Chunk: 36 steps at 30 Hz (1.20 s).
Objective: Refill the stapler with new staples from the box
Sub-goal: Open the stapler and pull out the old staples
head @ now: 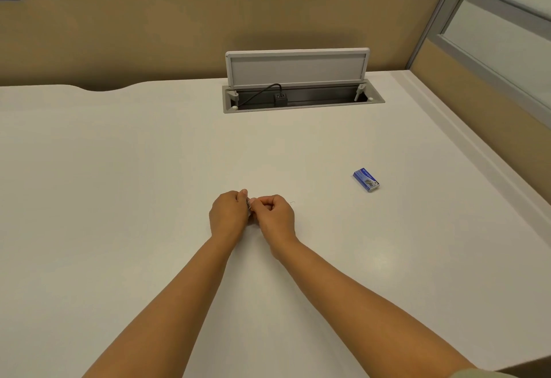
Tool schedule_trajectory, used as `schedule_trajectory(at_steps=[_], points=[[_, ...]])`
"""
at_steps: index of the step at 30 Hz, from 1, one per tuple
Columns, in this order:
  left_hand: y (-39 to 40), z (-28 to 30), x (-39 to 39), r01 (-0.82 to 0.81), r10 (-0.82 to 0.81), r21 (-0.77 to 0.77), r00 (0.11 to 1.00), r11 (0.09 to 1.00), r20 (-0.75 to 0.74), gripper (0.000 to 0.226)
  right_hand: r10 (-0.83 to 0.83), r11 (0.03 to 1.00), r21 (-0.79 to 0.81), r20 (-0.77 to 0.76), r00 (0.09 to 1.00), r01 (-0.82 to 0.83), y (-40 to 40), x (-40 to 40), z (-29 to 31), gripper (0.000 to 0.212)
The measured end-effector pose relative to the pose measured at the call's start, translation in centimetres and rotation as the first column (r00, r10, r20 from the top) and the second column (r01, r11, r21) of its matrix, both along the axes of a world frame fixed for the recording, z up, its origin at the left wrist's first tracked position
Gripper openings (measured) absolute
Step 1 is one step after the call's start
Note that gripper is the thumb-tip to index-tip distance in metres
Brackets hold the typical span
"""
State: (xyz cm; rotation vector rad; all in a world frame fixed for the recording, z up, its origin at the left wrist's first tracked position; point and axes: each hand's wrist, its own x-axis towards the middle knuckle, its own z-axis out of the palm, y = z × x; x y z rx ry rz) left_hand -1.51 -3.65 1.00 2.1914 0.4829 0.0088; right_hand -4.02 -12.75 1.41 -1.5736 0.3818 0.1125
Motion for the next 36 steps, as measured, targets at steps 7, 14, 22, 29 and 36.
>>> schedule_trajectory(at_steps=[7, 14, 22, 29, 36], points=[[1.2, 0.1, 0.5, -0.162, 0.160, -0.331, 0.987, 0.930, -0.035, 0.041, 0.000, 0.999, -0.050, 0.130, 0.992, 0.007, -1.1, -2.1, -1.1, 0.010], [3.1, 0.2, 0.1, -0.192, 0.186, -0.759, 0.978, 0.622, -0.095, 0.028, 0.042, 0.999, 0.014, 0.156, 0.987, -0.045, -1.5, -2.2, -1.4, 0.007], [3.9, 0.8, 0.3, -0.210, 0.176, -0.890, 0.973, 0.405, -0.150, 0.029, 0.097, 0.989, 0.095, 0.162, 0.982, -0.113, -2.0, -2.8, -1.3, 0.015], [4.6, 0.8, 0.6, -0.214, 0.176, -0.956, 0.968, 0.199, -0.180, 0.036, 0.386, 0.902, -0.306, 0.261, 0.885, -0.303, -2.0, -4.7, -1.8, 0.027], [4.2, 0.8, 0.9, -0.198, 0.186, -0.950, 0.970, 0.241, -0.155, 0.037, 0.537, 0.769, -0.533, 0.237, 0.809, -0.354, -1.8, -4.7, -2.3, 0.030]])
